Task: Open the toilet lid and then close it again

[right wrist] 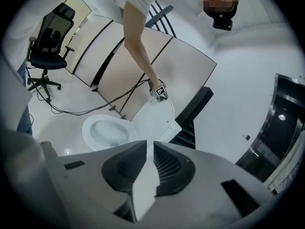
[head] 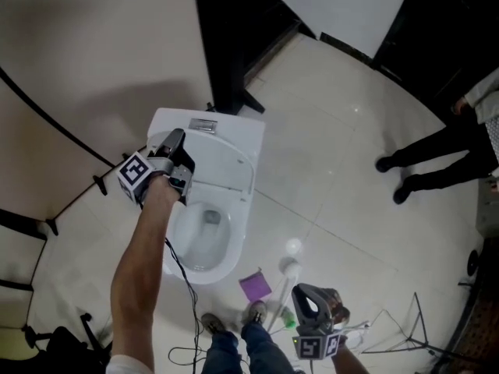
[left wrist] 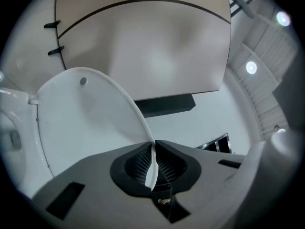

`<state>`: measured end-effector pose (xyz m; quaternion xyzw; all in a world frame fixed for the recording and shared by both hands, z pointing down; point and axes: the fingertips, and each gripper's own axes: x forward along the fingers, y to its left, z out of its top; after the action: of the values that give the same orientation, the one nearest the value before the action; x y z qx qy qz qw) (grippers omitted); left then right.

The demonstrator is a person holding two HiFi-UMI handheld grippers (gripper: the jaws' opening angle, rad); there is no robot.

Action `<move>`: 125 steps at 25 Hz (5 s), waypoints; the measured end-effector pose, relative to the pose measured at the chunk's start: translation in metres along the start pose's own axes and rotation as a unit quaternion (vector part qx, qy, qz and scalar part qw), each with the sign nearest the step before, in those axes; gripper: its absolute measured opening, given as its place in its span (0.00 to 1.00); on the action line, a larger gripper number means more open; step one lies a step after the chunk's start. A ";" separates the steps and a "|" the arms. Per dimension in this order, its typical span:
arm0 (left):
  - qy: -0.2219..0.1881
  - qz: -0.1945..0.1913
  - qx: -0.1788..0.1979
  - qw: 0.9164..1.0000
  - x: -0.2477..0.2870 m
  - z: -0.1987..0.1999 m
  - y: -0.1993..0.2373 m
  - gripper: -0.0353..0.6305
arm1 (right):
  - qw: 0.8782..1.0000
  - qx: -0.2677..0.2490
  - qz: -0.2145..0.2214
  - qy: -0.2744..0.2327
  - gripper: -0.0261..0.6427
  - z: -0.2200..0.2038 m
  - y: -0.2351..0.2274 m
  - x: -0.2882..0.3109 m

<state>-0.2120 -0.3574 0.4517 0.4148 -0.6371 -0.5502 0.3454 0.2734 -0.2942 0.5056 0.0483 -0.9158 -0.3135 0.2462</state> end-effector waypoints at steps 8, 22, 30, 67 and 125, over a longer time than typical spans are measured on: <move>-0.016 -0.014 -0.013 1.000 0.011 0.001 0.000 0.08 | 1.000 0.004 -0.001 0.013 0.11 -0.004 -0.003 -0.013; 0.086 -0.141 0.318 0.934 -0.145 -0.086 -0.147 0.25 | 0.990 0.116 0.010 -0.076 0.11 0.086 -0.052 -0.015; 0.129 -0.174 0.627 0.749 -0.330 -0.149 -0.248 0.25 | 0.941 0.273 0.118 -0.162 0.11 0.193 -0.074 -0.049; 0.117 -0.075 0.613 0.778 -0.446 -0.160 -0.194 0.24 | 0.925 0.275 0.178 -0.195 0.11 0.222 0.009 -0.091; 0.529 -0.234 0.648 0.496 -0.007 0.047 0.053 0.26 | 0.961 0.226 0.109 0.118 0.19 0.132 -0.156 0.366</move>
<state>-0.2595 -0.3288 0.4965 0.8696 -0.3927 0.2781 0.1107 -0.1201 -0.4352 0.4762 0.0391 -0.9272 -0.0614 0.3674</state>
